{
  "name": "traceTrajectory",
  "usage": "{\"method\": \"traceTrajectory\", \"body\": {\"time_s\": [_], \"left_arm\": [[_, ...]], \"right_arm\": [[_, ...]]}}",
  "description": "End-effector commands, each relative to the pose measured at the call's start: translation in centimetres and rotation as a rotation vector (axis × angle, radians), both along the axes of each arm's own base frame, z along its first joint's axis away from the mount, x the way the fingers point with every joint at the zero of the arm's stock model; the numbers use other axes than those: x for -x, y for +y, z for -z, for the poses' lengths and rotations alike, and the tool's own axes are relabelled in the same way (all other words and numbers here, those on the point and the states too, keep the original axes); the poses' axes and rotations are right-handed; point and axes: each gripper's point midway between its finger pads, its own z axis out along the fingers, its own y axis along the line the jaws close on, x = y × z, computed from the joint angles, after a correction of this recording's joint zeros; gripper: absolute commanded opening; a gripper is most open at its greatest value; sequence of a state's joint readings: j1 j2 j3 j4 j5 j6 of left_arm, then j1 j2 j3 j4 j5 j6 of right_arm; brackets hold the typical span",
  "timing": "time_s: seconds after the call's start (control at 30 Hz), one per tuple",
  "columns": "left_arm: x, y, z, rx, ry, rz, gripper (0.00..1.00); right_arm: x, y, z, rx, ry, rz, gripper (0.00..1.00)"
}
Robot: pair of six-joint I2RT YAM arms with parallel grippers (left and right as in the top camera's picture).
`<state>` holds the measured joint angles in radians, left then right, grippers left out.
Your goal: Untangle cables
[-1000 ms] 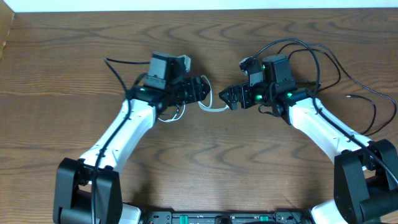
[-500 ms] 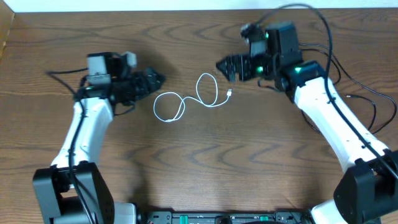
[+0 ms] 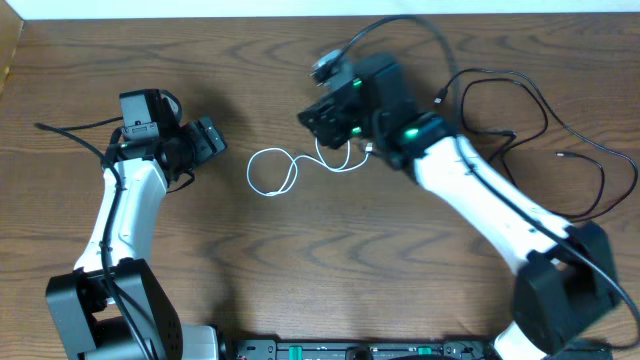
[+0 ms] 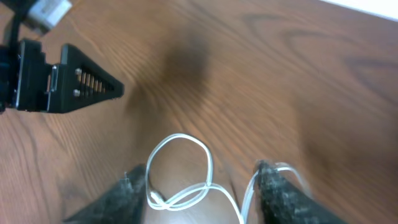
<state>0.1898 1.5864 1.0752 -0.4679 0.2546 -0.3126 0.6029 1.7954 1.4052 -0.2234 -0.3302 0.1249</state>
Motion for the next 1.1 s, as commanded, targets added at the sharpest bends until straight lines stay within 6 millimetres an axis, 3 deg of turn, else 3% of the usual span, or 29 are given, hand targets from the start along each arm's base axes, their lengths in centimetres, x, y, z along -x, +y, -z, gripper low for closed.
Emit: {"method": "traceTrajectory", "body": {"time_s": [0.0, 0.2, 0.43, 0.57, 0.73, 0.93, 1.07], "left_arm": [[-0.2, 0.8, -0.9, -0.046, -0.021, -0.007, 0.94], [-0.2, 0.8, -0.9, -0.047, -0.022, -0.007, 0.94], [-0.2, 0.8, -0.9, -0.047, -0.024, -0.007, 0.94], [-0.2, 0.8, -0.9, -0.047, -0.024, -0.007, 0.94], [-0.2, 0.8, -0.9, -0.047, -0.024, -0.007, 0.94], [-0.2, 0.8, -0.9, -0.047, -0.024, -0.007, 0.94], [-0.2, 0.8, -0.9, -0.047, -0.024, -0.007, 0.94]], "right_arm": [[0.7, 2.5, 2.9, 0.01, 0.042, -0.022, 0.49], [1.8, 6.0, 7.2, 0.014, 0.08, -0.065, 0.72], [2.0, 6.2, 10.4, 0.03, 0.164, -0.035, 0.74], [1.5, 5.5, 11.7, 0.015, 0.261, 0.094, 0.75], [1.8, 5.2, 12.9, -0.002, 0.364, 0.18, 0.72], [3.5, 5.3, 14.1, -0.063, 0.595, 0.335, 0.44], [3.7, 4.6, 14.7, -0.047, 0.631, 0.391, 0.51]]}}
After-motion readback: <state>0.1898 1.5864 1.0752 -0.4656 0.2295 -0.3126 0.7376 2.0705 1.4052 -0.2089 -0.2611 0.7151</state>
